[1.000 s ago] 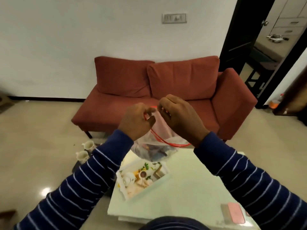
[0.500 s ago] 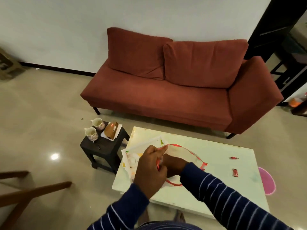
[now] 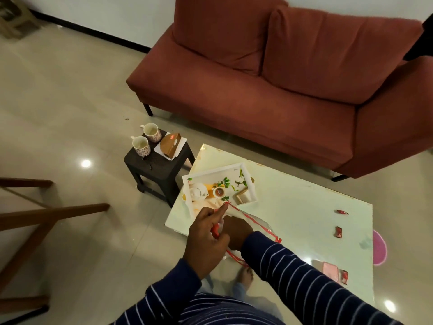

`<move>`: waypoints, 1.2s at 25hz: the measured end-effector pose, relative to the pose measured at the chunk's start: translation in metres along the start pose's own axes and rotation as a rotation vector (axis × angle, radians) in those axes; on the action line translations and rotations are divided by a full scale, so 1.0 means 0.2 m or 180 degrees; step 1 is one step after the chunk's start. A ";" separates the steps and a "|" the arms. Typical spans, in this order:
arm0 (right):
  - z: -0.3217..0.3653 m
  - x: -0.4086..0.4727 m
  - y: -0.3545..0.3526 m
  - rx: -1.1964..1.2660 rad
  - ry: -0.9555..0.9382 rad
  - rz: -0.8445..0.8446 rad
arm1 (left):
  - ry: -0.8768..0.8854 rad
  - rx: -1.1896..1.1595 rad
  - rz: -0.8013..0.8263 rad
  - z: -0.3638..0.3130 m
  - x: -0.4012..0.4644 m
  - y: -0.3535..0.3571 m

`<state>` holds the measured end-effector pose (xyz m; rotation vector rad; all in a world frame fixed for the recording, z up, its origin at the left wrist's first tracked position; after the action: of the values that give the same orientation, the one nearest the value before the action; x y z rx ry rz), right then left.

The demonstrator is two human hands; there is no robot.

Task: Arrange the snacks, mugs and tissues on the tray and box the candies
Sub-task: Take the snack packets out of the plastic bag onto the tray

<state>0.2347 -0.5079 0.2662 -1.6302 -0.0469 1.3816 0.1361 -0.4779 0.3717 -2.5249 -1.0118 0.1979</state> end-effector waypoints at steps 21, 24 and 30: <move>-0.31 -0.43 -0.36 0.2367 -0.0587 -0.3119 | -0.0469 -0.0329 -0.0346 0.46 0.17 -0.21; -0.39 -0.36 -0.37 0.3132 -0.0298 -0.2886 | -0.0542 -0.0309 -0.0344 0.51 0.19 -0.19; -0.59 0.07 -0.33 0.3630 0.0275 -0.2438 | -0.0714 0.0064 -0.0411 0.67 0.17 -0.06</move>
<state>0.3662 -0.5376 0.2875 -0.5723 0.1358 0.5150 0.1172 -0.4038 0.2568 -2.4483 -1.2471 0.4590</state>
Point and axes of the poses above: each hand's wrist, its own x-axis towards the middle knuckle, its own y-axis out of the palm, z = x × y, the point moved 5 cm from there along x, towards the middle knuckle, and after that the axes turned 15 degrees about y, right-handed, at the moved point
